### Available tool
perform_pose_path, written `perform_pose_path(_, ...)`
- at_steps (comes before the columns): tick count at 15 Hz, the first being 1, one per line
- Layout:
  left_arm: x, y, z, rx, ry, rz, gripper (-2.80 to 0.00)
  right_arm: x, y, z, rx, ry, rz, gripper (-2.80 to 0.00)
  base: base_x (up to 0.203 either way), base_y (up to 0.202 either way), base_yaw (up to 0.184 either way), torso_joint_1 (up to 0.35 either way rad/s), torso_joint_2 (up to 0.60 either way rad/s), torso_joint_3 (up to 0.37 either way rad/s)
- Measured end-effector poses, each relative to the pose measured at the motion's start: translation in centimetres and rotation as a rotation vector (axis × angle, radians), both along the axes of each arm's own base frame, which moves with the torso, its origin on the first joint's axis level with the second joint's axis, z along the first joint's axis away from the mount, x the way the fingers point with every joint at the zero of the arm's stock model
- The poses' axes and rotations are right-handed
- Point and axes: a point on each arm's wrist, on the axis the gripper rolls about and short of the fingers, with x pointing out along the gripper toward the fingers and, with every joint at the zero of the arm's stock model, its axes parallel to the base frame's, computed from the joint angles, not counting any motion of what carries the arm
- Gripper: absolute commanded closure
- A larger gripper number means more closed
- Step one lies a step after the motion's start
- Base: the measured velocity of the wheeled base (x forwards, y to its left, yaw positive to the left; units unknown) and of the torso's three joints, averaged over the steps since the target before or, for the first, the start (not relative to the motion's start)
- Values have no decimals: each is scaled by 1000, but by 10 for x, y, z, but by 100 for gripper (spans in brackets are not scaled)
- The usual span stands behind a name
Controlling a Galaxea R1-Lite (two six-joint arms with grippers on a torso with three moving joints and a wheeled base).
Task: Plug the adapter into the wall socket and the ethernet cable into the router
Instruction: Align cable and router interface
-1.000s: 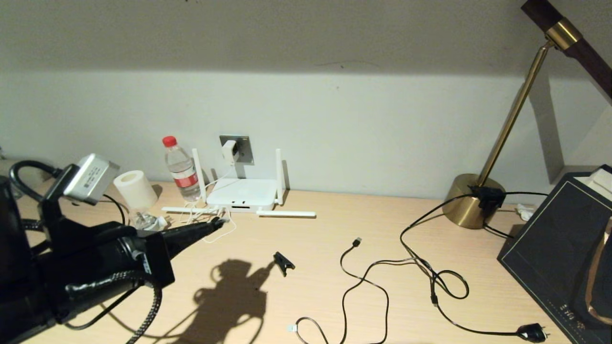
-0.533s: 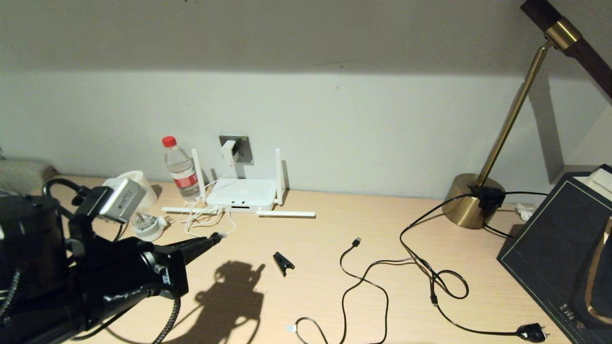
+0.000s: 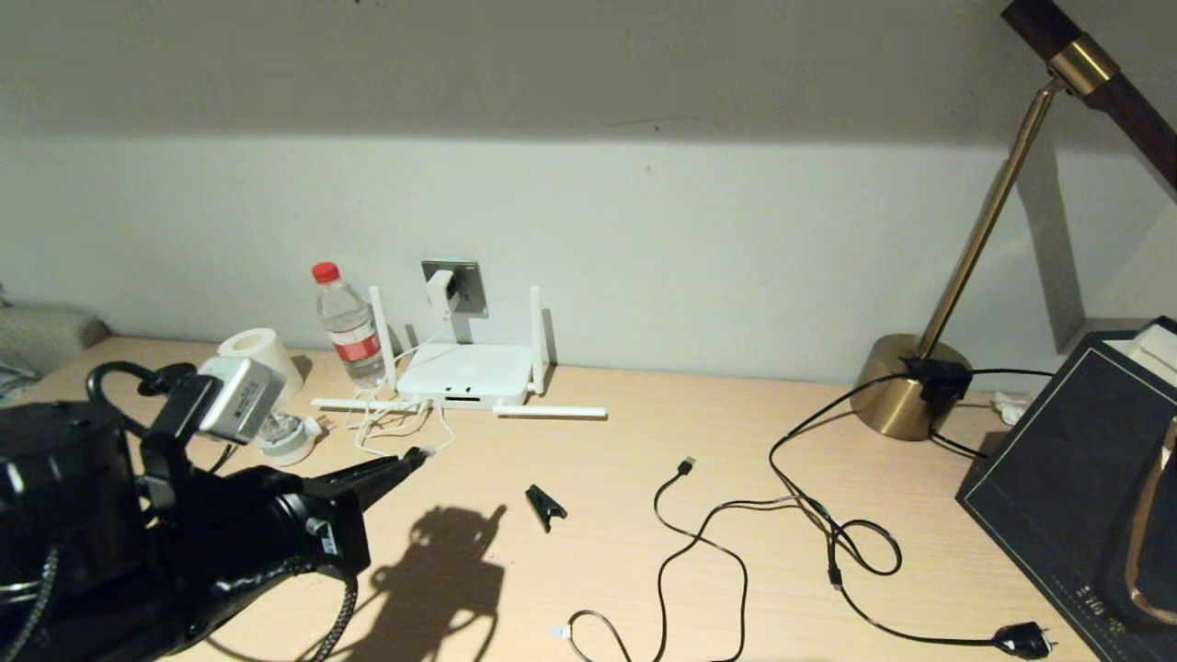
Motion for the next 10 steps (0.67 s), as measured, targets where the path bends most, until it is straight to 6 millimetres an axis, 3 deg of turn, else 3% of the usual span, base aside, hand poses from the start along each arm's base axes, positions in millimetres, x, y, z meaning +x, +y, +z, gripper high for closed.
perform_pose_path(4,8,4,-10,65,19,41,0,0,0,0,0,0,0,0,0,0,0,0,0,0)
perform_pose_path(10,44,0,-21,34,-13,80,0,0,0,0,0,0,0,0,0,0,0,0,0,0)
